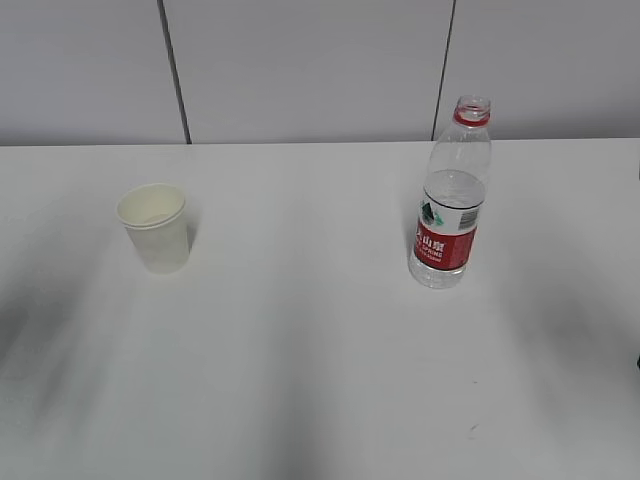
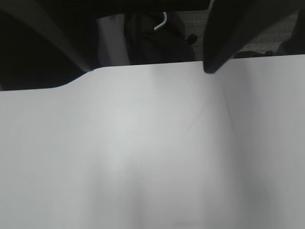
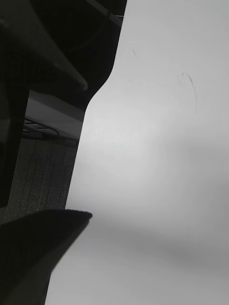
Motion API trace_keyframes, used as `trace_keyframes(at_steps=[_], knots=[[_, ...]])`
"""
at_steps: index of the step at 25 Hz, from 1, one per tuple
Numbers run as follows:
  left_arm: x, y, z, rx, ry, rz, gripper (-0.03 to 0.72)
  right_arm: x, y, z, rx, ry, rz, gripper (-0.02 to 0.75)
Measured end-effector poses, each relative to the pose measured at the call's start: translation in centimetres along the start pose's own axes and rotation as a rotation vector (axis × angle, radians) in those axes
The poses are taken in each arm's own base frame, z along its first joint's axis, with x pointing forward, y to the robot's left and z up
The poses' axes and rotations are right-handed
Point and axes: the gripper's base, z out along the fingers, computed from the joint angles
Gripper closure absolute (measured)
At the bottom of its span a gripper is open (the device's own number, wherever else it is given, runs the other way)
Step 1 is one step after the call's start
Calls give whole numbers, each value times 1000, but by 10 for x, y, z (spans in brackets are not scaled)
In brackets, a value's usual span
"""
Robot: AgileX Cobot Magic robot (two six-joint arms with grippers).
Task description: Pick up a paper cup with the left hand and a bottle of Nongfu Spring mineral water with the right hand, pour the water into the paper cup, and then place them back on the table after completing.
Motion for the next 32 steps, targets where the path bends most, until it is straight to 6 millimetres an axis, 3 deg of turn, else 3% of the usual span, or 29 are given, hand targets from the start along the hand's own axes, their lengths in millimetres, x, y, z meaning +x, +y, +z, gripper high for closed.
trace_keyframes(at_steps=[8,15,26,32], knots=[[5,1,-9,6,-39,23,260,0,4,0,-40,1,15,183],[29,6,-37,26,-182,15,260,10,7,-16,-65,-74,1,183],[102,16,-91,117,-517,6,260,62,10,-69,-62,-347,-52,182],[147,23,-96,131,-673,23,260,107,10,-64,-58,-436,-81,183]])
